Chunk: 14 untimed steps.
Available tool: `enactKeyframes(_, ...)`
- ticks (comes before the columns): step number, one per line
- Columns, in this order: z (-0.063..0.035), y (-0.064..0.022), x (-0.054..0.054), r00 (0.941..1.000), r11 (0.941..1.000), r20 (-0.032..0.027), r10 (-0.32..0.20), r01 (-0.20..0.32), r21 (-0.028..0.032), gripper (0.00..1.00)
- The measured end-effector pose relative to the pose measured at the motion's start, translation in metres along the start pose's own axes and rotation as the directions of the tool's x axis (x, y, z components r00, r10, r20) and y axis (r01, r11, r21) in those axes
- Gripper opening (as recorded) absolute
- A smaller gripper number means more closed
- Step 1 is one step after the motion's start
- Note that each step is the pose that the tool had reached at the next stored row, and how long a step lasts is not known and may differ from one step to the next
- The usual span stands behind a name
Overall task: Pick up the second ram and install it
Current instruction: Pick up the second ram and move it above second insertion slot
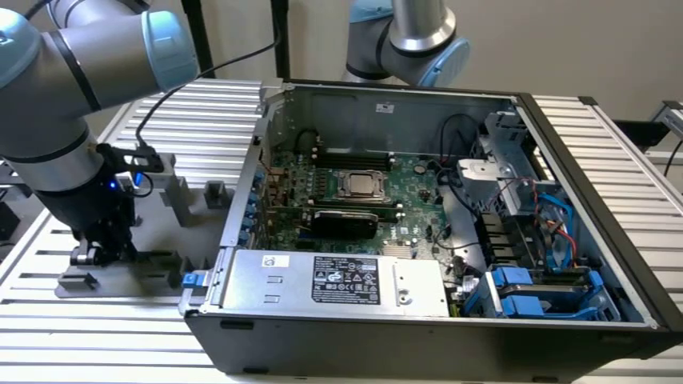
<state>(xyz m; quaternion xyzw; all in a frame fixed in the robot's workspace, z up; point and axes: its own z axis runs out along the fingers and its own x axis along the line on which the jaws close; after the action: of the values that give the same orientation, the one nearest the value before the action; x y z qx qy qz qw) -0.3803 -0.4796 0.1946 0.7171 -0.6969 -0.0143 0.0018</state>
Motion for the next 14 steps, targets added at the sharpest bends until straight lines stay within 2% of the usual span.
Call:
enactKeyframes(8,0.0001,0.0000,0.0000,0.9971,0.9971,0.0018,0.077,-0.077,0.0014,0.14)
enactKeyframes(14,0.0001,0.0000,0.0000,0.9967,0.9967,0.0019,0.081,-0.081,0.0015,0.14)
